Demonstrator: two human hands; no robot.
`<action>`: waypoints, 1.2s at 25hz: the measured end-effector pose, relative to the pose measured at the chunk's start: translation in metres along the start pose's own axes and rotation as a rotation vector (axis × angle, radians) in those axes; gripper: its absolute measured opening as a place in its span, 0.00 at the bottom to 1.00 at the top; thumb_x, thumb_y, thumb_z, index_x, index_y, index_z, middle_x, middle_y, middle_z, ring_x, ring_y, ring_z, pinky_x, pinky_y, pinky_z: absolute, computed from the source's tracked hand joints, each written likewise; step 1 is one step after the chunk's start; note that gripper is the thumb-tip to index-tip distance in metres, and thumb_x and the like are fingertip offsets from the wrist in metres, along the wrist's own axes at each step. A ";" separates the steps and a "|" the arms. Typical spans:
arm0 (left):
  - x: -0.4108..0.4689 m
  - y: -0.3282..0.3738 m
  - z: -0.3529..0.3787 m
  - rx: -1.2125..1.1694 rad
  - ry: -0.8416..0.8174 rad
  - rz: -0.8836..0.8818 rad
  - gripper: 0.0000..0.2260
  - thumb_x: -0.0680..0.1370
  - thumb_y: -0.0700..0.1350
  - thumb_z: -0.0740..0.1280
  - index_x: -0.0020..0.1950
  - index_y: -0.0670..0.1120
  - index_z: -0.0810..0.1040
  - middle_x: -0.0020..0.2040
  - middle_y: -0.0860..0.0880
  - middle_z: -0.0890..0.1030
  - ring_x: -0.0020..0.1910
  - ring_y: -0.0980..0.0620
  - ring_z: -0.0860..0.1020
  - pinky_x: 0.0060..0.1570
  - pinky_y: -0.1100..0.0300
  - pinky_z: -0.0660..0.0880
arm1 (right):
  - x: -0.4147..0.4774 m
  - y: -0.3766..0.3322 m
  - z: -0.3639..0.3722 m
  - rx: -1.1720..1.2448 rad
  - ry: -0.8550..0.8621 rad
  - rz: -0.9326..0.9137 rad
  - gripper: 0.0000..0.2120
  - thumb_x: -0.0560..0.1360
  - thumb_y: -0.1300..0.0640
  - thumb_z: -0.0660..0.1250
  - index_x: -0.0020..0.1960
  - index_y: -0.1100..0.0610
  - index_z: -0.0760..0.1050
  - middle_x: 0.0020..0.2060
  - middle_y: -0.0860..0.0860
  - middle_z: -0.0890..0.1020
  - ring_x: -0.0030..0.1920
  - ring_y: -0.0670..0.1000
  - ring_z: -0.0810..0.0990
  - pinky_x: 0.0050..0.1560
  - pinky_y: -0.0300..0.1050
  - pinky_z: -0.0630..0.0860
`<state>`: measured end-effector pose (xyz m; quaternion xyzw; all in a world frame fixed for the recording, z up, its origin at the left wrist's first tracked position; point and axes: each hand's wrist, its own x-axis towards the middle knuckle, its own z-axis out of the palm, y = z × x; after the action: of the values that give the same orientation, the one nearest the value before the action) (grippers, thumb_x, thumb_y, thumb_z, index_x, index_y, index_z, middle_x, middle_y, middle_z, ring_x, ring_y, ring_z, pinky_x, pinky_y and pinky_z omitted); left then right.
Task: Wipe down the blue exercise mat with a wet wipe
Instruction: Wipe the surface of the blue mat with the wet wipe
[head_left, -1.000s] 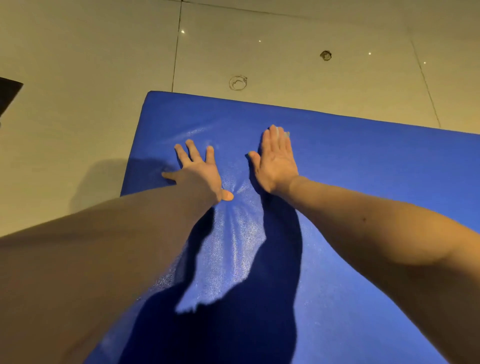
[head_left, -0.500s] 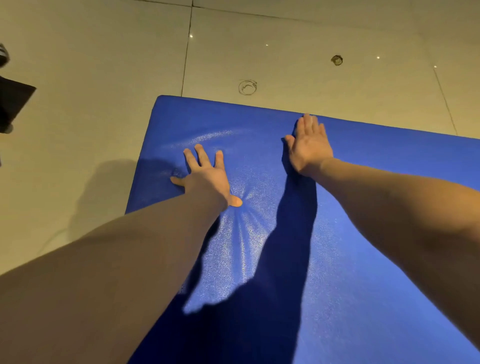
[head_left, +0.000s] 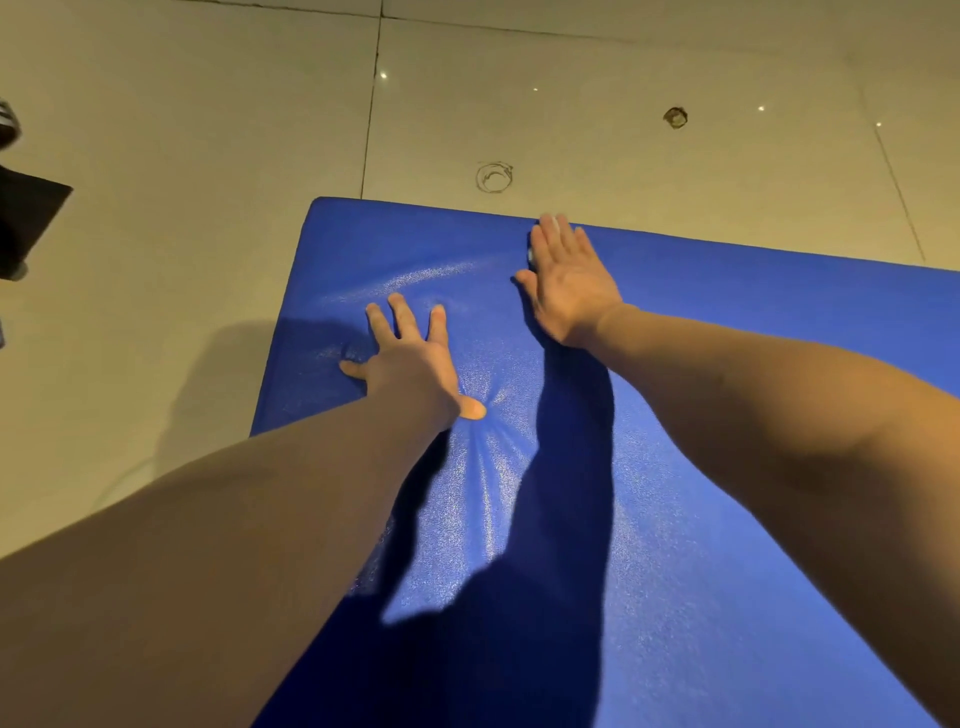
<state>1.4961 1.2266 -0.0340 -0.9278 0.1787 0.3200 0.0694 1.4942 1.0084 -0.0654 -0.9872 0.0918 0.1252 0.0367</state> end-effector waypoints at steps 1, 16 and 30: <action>0.000 0.000 0.001 0.004 0.008 0.001 0.61 0.65 0.73 0.73 0.81 0.55 0.34 0.80 0.42 0.30 0.79 0.35 0.34 0.66 0.25 0.62 | -0.003 0.015 0.001 -0.016 -0.003 0.053 0.32 0.84 0.44 0.44 0.80 0.64 0.44 0.80 0.59 0.45 0.80 0.58 0.40 0.79 0.54 0.40; 0.000 0.000 0.001 0.007 0.032 -0.003 0.61 0.64 0.73 0.73 0.81 0.56 0.35 0.80 0.43 0.32 0.79 0.36 0.35 0.65 0.26 0.64 | -0.019 -0.024 0.008 0.048 -0.004 -0.041 0.33 0.85 0.43 0.45 0.81 0.63 0.43 0.80 0.58 0.44 0.80 0.57 0.39 0.79 0.53 0.39; 0.002 -0.001 0.001 0.007 0.027 0.004 0.62 0.64 0.73 0.73 0.81 0.56 0.34 0.80 0.43 0.32 0.79 0.35 0.36 0.65 0.25 0.64 | -0.031 -0.059 0.015 0.290 0.039 0.035 0.29 0.85 0.49 0.48 0.79 0.67 0.50 0.79 0.62 0.48 0.80 0.59 0.39 0.79 0.58 0.46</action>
<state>1.4975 1.2272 -0.0355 -0.9313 0.1828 0.3071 0.0697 1.4721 1.0729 -0.0686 -0.9720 0.1269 0.0921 0.1750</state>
